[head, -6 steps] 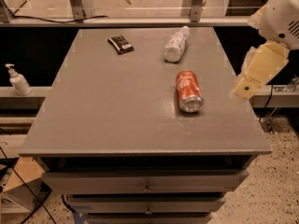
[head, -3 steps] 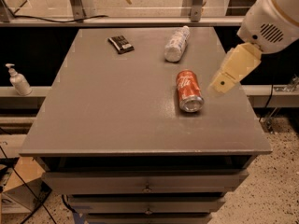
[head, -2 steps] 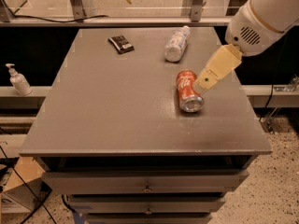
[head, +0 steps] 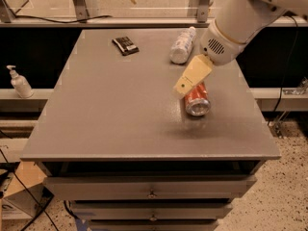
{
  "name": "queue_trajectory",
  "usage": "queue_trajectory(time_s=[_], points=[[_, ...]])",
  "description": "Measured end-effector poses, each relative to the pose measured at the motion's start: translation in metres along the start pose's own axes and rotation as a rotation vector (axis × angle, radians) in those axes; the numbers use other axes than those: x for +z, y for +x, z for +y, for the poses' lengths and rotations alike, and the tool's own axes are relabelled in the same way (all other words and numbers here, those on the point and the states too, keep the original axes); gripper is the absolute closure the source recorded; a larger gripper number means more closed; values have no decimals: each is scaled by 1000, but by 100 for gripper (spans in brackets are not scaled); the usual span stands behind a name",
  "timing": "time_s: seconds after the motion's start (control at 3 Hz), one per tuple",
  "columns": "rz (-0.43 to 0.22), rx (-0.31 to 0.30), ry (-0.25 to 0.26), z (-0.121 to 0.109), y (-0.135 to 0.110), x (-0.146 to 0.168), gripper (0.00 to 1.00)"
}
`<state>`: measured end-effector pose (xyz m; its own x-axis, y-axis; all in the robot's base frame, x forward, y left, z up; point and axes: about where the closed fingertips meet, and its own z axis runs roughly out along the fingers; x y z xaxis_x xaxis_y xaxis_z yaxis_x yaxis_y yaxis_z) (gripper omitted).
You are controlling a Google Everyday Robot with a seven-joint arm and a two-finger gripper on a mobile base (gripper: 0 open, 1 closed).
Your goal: Place coke can upright
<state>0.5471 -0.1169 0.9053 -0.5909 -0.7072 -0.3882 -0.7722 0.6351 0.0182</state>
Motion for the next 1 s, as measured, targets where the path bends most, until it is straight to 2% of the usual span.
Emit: queue_trajectory(time_s=[0.33, 0.67, 1.0], points=[[64, -3, -19, -2, -8, 30, 0], [135, 16, -35, -10, -4, 58, 0], [197, 56, -38, -19, 11, 77, 18]])
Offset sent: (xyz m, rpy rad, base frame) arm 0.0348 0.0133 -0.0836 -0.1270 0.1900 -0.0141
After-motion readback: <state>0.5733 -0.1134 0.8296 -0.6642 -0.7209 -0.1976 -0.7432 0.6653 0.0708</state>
